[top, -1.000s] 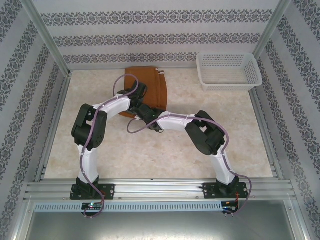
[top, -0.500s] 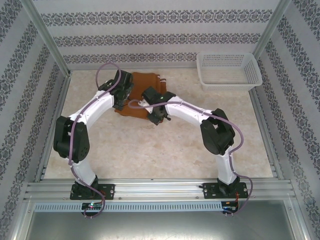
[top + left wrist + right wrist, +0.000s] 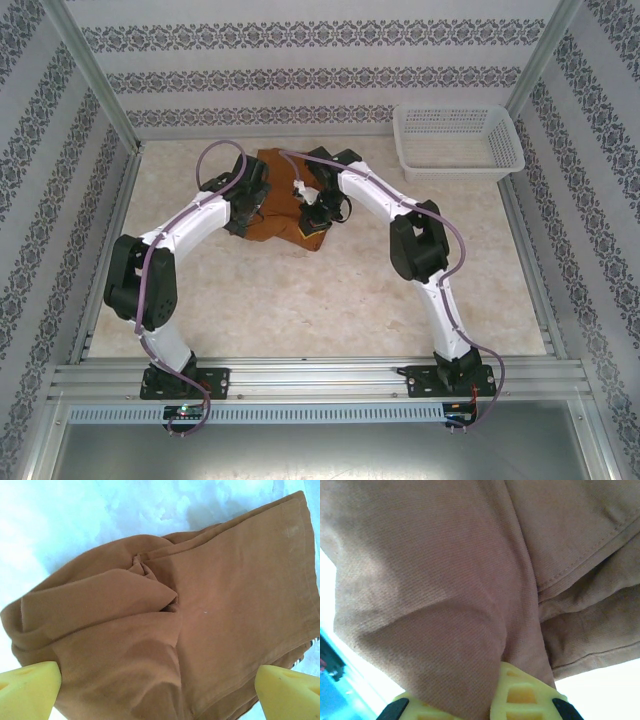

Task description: Roll up the long pants

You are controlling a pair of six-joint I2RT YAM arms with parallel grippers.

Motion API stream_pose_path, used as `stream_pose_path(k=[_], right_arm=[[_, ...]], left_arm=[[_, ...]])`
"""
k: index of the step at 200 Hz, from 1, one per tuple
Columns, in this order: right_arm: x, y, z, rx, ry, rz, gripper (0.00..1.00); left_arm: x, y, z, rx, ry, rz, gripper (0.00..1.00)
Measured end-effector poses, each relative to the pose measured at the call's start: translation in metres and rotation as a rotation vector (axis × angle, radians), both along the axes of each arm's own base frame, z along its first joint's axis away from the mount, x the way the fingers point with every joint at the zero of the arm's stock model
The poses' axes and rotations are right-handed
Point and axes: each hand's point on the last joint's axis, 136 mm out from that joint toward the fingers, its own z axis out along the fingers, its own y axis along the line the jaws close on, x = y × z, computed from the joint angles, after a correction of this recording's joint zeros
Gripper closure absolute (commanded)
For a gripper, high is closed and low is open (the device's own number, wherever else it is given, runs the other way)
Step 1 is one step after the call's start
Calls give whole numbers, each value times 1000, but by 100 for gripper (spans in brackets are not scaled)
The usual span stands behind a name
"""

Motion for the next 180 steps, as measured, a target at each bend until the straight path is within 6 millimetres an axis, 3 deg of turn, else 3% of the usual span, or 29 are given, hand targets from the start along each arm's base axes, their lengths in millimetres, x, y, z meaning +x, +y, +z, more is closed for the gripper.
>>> stream_pose_path(k=[52, 108, 166, 180], right_arm=[[2, 1, -5, 92, 142, -82, 100], [-1, 0, -16, 194, 289, -181, 100], [-15, 4, -13, 267, 324, -195, 100], [-14, 4, -12, 272, 314, -195, 85]], left_arm=[[3, -15, 16, -44, -16, -40, 0], [3, -27, 7, -33, -3, -68, 0], [76, -43, -31, 101, 18, -97, 0], [86, -47, -34, 108, 20, -105, 0]])
